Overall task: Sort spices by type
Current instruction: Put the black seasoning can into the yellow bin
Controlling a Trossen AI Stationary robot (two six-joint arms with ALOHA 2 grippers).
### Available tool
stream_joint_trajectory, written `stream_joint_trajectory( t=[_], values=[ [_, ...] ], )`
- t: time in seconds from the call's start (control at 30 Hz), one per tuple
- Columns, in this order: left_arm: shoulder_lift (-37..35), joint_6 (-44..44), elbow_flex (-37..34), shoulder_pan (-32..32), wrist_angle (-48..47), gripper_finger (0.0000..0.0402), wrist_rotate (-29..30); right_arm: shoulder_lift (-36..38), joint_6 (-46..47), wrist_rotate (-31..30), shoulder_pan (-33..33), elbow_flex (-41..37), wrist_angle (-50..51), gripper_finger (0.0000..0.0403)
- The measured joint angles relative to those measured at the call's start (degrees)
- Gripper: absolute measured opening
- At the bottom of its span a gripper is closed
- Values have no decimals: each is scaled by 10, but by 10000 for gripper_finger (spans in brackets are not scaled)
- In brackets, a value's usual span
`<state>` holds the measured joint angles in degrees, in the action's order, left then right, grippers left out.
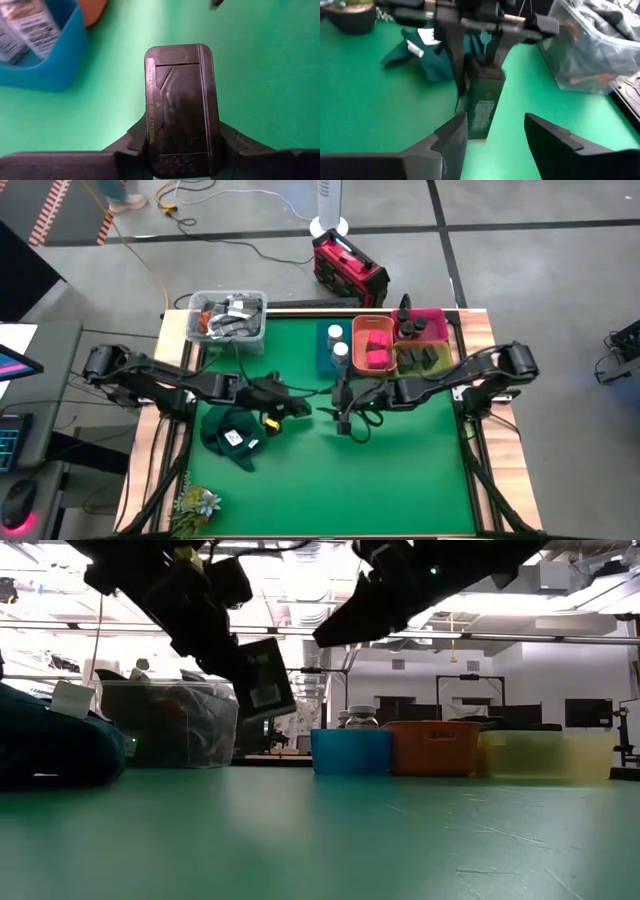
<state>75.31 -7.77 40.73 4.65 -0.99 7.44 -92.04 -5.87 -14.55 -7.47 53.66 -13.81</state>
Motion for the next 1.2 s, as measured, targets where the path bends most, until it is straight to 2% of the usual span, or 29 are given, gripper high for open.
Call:
stream_joint_trajectory(
  t=[0.3, 0.5, 0.83, 1.2],
  values=[
    [0, -2, 0, 43, 22, 123, 12, -58, 2, 48, -5, 67, -6, 274],
    [0, -4, 0, 58, 22, 123, 36, -58, 11, 76, -8, 76, -6, 293],
    [0, 18, 0, 66, 26, 124, 81, -80, 19, 78, -8, 76, -82, 297],
    [0, 31, 0, 69, 40, 124, 85, -116, 13, 77, 7, 76, -112, 293]
  ],
)
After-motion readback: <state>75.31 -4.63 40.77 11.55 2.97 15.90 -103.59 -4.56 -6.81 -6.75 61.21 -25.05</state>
